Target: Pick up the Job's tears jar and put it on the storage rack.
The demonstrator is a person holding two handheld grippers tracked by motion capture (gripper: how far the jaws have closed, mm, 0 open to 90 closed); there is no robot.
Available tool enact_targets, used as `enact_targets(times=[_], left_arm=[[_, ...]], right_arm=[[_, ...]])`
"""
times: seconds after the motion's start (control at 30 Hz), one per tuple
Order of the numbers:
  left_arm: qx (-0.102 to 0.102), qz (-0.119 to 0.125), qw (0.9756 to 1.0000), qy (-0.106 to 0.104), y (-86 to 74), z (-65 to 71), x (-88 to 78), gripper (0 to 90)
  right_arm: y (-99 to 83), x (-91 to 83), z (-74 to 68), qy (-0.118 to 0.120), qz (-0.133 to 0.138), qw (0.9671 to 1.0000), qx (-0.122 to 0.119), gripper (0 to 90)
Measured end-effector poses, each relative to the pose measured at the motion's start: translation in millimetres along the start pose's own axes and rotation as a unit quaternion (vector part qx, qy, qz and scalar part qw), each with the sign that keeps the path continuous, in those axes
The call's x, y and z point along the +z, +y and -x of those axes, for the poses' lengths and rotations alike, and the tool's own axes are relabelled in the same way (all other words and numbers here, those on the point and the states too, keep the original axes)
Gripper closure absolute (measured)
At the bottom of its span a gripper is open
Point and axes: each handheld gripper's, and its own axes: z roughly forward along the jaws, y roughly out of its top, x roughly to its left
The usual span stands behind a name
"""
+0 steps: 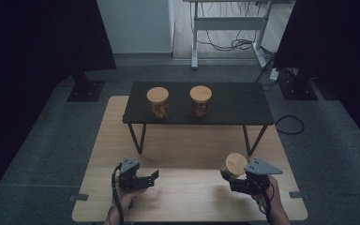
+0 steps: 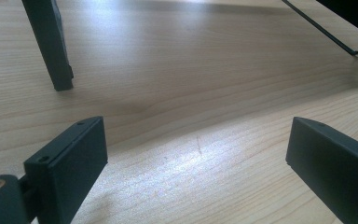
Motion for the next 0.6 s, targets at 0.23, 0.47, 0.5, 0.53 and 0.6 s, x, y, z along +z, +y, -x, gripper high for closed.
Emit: enact_targets(times=[0.23, 0.47, 0.5, 0.53, 0.6], left_arm=[[-0.002, 0.004, 1.0, -0.001, 0.0, -0.6, -2.1, 4.8], [-0.002, 0.008, 1.0, -0.002, 0.5, -0.9, -4.2, 4.8], [-0.003, 0.008, 1.0, -0.002, 0.5, -1.0, -4.6, 4.8], [-0.003, 0.009, 1.0, -0.001, 0.6, -1.3, -5.4, 4.8], [-0.004, 0.01, 0.9999, -0.001, 0.6, -1.5, -5.7, 4.8]], right_arm=[[2.5, -0.4, 0.0, 0.001, -0.003, 1.0, 0.003, 24.7], [3.0, -6.0, 1.9, 0.006, -0.001, 0.9999, 0.009, 24.7], [2.1, -7.1, 5.2, 0.014, 0.002, 0.9998, 0.015, 24.7], [1.3, -10.0, 7.3, 0.02, 0.01, 0.9996, 0.02, 24.7], [2.6, -11.4, 6.9, 0.02, 0.011, 0.9996, 0.016, 24.7]])
